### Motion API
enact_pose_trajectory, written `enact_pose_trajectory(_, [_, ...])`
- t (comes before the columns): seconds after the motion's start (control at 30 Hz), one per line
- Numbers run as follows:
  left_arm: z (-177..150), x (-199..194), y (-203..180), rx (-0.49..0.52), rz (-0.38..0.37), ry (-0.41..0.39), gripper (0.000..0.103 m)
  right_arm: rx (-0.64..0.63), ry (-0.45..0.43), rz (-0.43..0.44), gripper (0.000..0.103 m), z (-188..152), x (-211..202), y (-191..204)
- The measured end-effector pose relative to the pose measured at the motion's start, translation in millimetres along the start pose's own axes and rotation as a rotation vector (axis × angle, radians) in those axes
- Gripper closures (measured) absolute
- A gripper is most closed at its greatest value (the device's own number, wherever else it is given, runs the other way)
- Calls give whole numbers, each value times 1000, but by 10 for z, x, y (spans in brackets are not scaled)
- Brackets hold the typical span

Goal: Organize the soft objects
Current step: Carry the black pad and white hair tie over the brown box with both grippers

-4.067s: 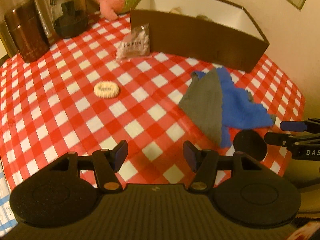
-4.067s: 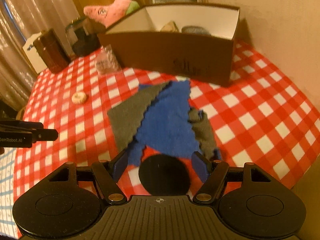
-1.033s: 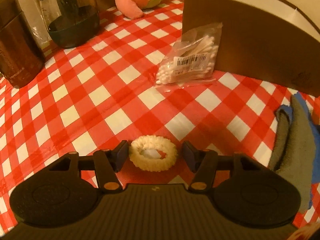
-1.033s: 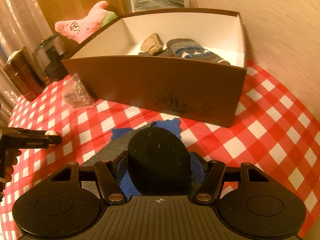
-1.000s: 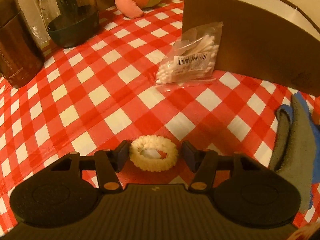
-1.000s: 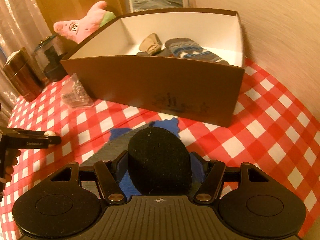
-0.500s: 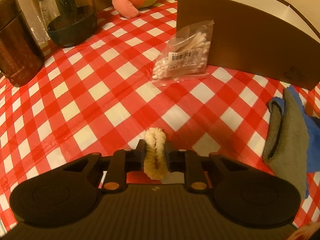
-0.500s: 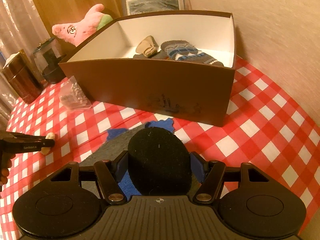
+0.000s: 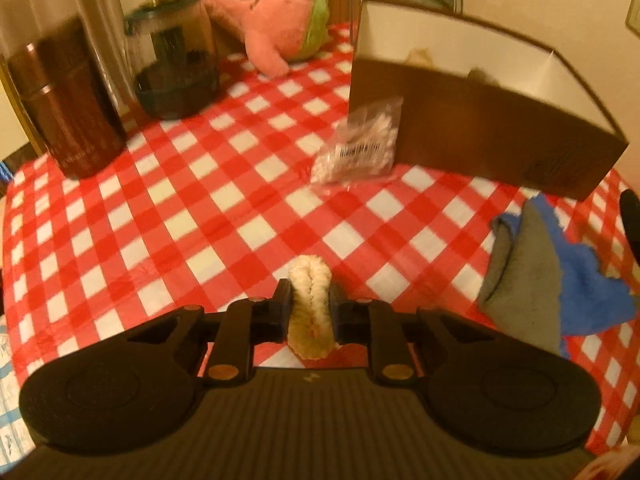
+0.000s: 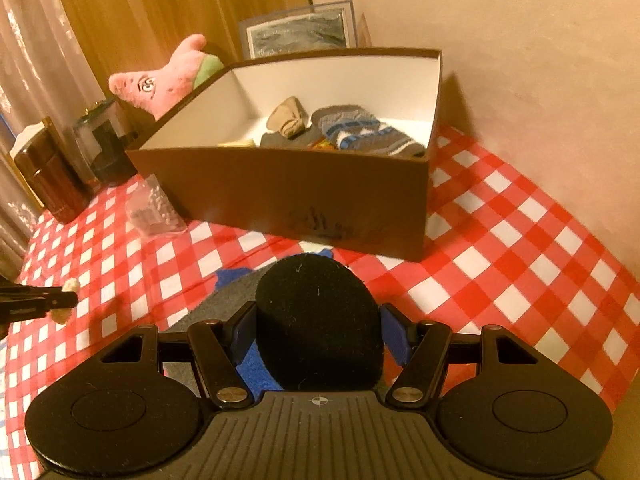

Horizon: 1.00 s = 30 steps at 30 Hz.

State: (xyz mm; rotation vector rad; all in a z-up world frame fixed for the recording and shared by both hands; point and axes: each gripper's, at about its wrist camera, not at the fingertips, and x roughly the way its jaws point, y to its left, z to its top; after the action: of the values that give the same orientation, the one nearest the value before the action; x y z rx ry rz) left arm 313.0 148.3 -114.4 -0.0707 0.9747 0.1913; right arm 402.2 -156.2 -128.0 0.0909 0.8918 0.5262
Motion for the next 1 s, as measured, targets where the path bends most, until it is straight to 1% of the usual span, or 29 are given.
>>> enact_pose_trajectory(0.23, [226,-326,-134,27,-16,-81,85,-21,-51,14,38,138,-181,-7])
enact_pose_trajectory(0.43, [510,-493,-385,79,-62,-143,85,-70,-103,39,38,341,-282,38])
enact_pose_trajectory(0.7, [964,-524,-744,154,-121,-216,85,-132,-189,51,38,721,-330,83])
enact_pose_trajectory(1.0, [1442,-360,-1032,190,-175,-243,85,-163,-237,38,38,1116,-189,73])
